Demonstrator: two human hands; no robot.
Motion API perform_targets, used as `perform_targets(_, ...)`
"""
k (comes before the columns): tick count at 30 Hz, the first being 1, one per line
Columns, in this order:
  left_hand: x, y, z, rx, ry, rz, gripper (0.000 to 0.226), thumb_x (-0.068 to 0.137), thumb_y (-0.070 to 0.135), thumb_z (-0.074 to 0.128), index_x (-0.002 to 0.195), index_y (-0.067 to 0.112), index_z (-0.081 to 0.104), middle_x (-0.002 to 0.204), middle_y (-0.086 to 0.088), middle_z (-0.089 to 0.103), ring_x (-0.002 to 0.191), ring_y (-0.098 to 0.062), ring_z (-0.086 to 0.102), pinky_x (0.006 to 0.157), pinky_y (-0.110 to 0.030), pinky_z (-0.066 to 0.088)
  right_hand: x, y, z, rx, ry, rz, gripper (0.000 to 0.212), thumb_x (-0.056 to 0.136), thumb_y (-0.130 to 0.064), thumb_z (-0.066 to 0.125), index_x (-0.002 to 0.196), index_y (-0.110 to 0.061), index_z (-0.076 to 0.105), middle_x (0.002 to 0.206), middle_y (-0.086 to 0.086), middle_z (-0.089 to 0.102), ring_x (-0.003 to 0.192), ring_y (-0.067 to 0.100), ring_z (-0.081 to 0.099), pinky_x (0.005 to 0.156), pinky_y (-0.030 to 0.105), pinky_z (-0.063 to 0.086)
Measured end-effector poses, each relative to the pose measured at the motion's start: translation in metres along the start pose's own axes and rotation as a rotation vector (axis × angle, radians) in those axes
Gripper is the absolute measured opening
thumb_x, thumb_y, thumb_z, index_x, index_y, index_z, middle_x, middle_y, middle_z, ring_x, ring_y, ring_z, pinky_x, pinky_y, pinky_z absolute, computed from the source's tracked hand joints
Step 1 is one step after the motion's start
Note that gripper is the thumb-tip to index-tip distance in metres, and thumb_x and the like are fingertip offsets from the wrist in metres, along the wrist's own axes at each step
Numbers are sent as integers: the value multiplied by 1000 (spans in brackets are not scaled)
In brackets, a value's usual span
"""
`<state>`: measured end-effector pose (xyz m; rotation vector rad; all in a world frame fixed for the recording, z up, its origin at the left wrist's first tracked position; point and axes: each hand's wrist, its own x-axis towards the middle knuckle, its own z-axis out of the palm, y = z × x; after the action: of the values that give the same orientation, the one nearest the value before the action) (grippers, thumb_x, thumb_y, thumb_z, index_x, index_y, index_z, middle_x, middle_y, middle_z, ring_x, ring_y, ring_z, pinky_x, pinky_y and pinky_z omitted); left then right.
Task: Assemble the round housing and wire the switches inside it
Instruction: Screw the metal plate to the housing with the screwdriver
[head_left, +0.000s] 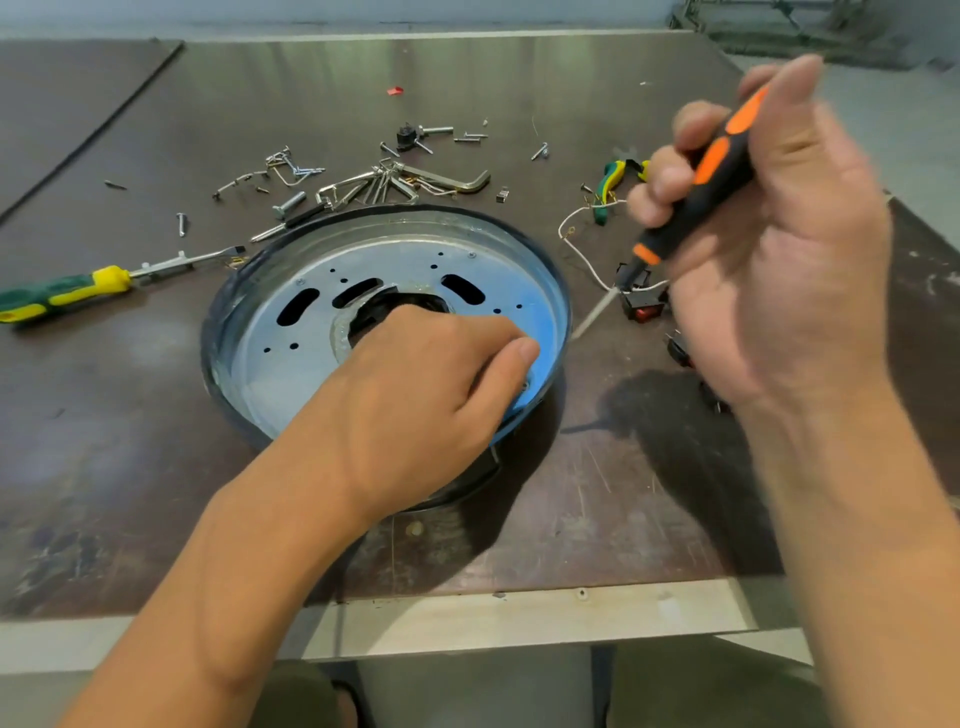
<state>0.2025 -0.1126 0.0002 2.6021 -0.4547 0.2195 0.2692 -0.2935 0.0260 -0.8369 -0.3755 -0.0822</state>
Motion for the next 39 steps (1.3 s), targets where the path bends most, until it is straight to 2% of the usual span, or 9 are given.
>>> perform_targets(3, 1, 0, 1, 13, -53, 39, 52, 100, 45, 32, 64, 18, 58, 70, 3, 55, 66, -13, 52, 66, -37, 41, 7, -6, -20, -155, 148, 105, 4, 104, -11, 48, 107, -10, 45, 80, 9, 58, 64, 19, 51, 57, 30, 42)
perform_targets(8, 0, -1, -1, 67, -131, 37, 60, 90, 68, 30, 98, 29, 75, 103, 15, 60, 96, -8, 58, 82, -39, 51, 5, 14, -43, -667, 228, 269, 47, 89, 13, 54, 124, -17, 46, 101, 11, 59, 75, 17, 61, 60, 29, 54)
perform_targets(12, -3, -3, -2, 122, -188, 46, 62, 80, 73, 39, 115, 32, 70, 114, 21, 54, 108, -4, 52, 83, -42, 54, 3, 27, -54, -1104, 108, 244, 53, 84, 8, 62, 123, -27, 57, 113, 12, 60, 88, 25, 68, 82, 47, 61)
perform_targets(15, -5, -3, -5, 164, -252, 47, 60, 78, 70, 44, 122, 35, 65, 121, 23, 48, 111, -4, 51, 83, -41, 54, 3, 33, -62, -1418, 22, 231, 50, 84, -10, 73, 128, -28, 59, 116, -4, 58, 111, 24, 62, 103, 40, 48)
perform_targets(19, -10, 0, -3, 274, -238, 79, 43, 86, 56, 57, 123, 34, 63, 140, 7, 48, 123, -16, 51, 94, -39, 50, 2, 38, -67, -1609, -59, 291, 55, 85, -19, 76, 135, -29, 55, 131, 4, 54, 122, 23, 54, 97, 26, 37)
perform_targets(24, -14, 4, 3, 318, -248, -55, 43, 91, 55, 54, 131, 43, 46, 160, -12, 15, 149, -27, 16, 115, -44, 33, -4, 34, -62, -1665, -90, 181, 39, 90, -14, 68, 127, -22, 63, 125, 5, 51, 116, 22, 55, 102, 30, 42)
perform_targets(29, -22, 13, 8, 442, -243, -165, 49, 95, 59, 42, 140, 52, 23, 155, -18, 25, 111, -34, 59, 91, -39, 49, -4, 17, -70, -1858, -12, 315, 38, 96, -20, 56, 134, -20, 58, 141, 11, 45, 130, 33, 40, 106, 40, 37)
perform_targets(33, -25, 17, 8, 486, -163, -173, 42, 95, 61, 42, 135, 49, 36, 141, -19, 43, 100, -34, 61, 79, -39, 48, -17, 7, -82, -1940, -13, 549, 44, 97, -21, 59, 139, -23, 48, 149, 11, 32, 131, 38, 39, 103, 46, 41)
perform_targets(39, -30, 22, 8, 419, 5, -95, 34, 95, 52, 48, 128, 45, 51, 101, -5, 51, 84, -26, 57, 64, -34, 31, -21, -6, -85, -1921, -13, 417, 30, 90, -10, 68, 118, -20, 68, 119, 12, 66, 110, 32, 60, 93, 45, 53)
